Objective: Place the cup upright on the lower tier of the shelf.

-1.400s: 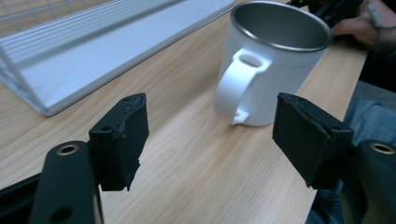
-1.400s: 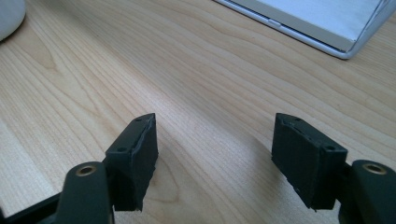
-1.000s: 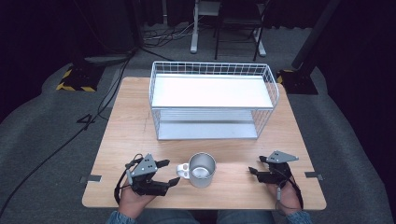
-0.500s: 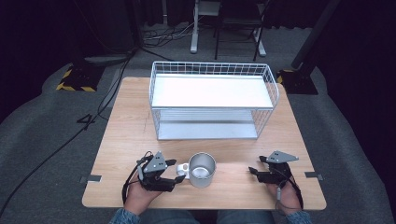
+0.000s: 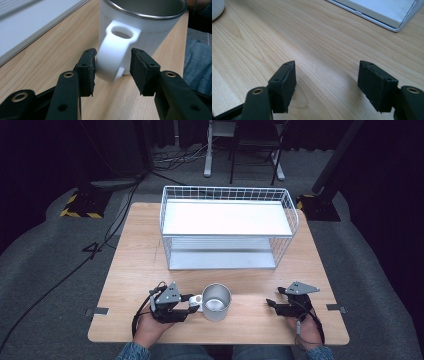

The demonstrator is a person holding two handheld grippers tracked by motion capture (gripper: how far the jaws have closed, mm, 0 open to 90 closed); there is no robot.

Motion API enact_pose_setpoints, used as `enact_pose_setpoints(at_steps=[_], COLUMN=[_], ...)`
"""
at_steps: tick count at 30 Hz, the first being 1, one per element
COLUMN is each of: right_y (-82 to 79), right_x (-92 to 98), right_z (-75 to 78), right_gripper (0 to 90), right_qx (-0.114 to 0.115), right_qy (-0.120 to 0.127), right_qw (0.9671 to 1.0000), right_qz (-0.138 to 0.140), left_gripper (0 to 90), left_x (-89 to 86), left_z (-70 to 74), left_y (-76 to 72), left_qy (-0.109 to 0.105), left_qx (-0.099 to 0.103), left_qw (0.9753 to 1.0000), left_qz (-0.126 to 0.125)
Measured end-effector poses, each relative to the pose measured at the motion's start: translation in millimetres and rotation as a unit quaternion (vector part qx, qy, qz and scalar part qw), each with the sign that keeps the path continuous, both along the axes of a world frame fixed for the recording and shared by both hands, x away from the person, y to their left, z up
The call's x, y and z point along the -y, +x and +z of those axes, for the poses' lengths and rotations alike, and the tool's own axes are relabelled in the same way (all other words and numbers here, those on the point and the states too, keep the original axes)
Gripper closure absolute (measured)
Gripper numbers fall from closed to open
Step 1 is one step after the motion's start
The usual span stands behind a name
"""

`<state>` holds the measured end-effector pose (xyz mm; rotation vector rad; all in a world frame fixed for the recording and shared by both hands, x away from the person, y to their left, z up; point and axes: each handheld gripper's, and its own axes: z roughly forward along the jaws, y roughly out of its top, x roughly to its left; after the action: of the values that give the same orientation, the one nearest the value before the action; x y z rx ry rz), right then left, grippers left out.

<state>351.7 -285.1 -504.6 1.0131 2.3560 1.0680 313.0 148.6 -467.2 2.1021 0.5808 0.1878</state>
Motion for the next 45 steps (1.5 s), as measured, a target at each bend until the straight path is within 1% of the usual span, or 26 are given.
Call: enact_pose_setpoints(at_steps=[1, 2, 3, 6, 8, 11, 13, 16, 19, 20, 21, 23, 27, 28, 30, 31, 41, 42, 43, 44, 45], right_y=[0.0, 0.0, 0.0, 0.0, 0.0, -0.1, 0.0, -0.2, -0.3, -0.3, -0.5, -0.6, -0.9, -1.0, -1.0, -1.1, -1.4, -1.4, -1.4, -1.5, -1.5], right_x=[0.0, 0.0, 0.0, 0.0, 0.0, 0.0, 0.0, -0.1, -0.2, -0.2, -0.2, -0.3, -0.6, -0.6, -0.7, -0.7, -1.0, -1.0, -1.0, -1.0, -1.0], right_z=[0.0, 0.0, 0.0, 0.0, 0.0, 0.0, 0.0, 0.1, 0.1, 0.1, 0.1, 0.2, 0.1, 0.1, 0.1, 0.1, 0.1, 0.1, 0.1, 0.1, 0.1], right_gripper=[31.6, 31.6, 31.6, 31.5, 31.4, 31.3, 31.2, 31.0, 31.0, 31.0, 31.0, 31.0, 30.9, 30.9, 30.9, 30.9, 30.9, 30.9, 30.9, 30.8, 30.8], right_qx=[0.0, 0.0, 0.0, 0.0, 0.0, 0.001, 0.0, 0.001, 0.002, 0.002, 0.003, 0.005, 0.005, 0.006, 0.006, 0.006, 0.007, 0.007, 0.007, 0.008, 0.008], right_qy=[0.0, 0.0, 0.0, -0.001, -0.001, -0.001, -0.001, -0.002, -0.003, -0.003, -0.004, -0.005, -0.005, -0.005, -0.005, -0.005, -0.006, -0.006, -0.006, -0.006, -0.006], right_qw=[1.0, 1.0, 1.0, 1.0, 1.0, 1.0, 1.0, 1.0, 1.0, 1.0, 1.0, 1.0, 1.0, 1.0, 1.0, 1.0, 1.0, 1.0, 1.0, 1.0, 1.0], right_qz=[0.0, 0.0, 0.0, 0.0, 0.0, -0.001, -0.001, -0.001, -0.002, -0.002, -0.001, -0.001, -0.001, -0.002, -0.001, -0.001, -0.002, -0.002, -0.002, -0.002, -0.002], left_gripper=[56.5, 56.9, 57.2, 59.3, 59.9, 63.3, 64.5, 68.6, 69.7, 70.1, 70.6, 71.0, 71.2, 71.3, 71.4, 71.5, 71.7, 71.7, 71.7, 71.8, 71.8], left_x=[0.0, 0.3, 0.3, 1.4, 2.3, 4.6, 6.8, 8.9, 10.3, 10.3, 12.2, 13.4, 13.2, 12.3, 11.5, 10.9, 10.3, 9.5, 9.5, 8.5, 8.5], left_z=[0.0, 0.8, 0.8, 1.7, 2.2, 4.0, 5.2, 6.1, 6.8, 6.8, 7.8, 8.7, 8.4, 8.8, 9.5, 10.3, 16.3, 17.8, 17.8, 19.7, 19.7], left_y=[0.0, -1.7, -1.7, -4.4, -5.0, -6.5, -7.6, -8.6, -9.6, -9.6, -11.4, -12.1, -12.1, -12.4, -12.5, -13.0, -17.2, -17.5, -17.5, -17.6, -17.6], left_qy=[0.0, 0.002, 0.002, 0.002, 0.003, 0.006, 0.009, 0.014, 0.02, 0.02, 0.025, 0.029, 0.025, 0.019, 0.017, 0.013, 0.005, -0.002, -0.002, -0.011, -0.011], left_qx=[0.0, -0.001, -0.001, 0.001, 0.002, 0.004, 0.007, 0.01, 0.014, 0.014, 0.02, 0.022, 0.022, 0.023, 0.024, 0.023, 0.036, 0.037, 0.037, 0.039, 0.039], left_qw=[1.0, 1.0, 1.0, 0.9998, 0.9998, 0.9996, 0.9994, 0.9992, 0.9987, 0.9987, 0.9985, 0.9983, 0.9985, 0.9988, 0.9988, 0.999, 0.9991, 0.9991, 0.9991, 0.9991, 0.9991], left_qz=[0.0, -0.007, -0.007, -0.02, -0.022, -0.027, -0.031, -0.037, -0.045, -0.045, -0.045, -0.045, -0.044, -0.039, -0.038, -0.036, -0.022, -0.019, -0.019, -0.017, -0.017])
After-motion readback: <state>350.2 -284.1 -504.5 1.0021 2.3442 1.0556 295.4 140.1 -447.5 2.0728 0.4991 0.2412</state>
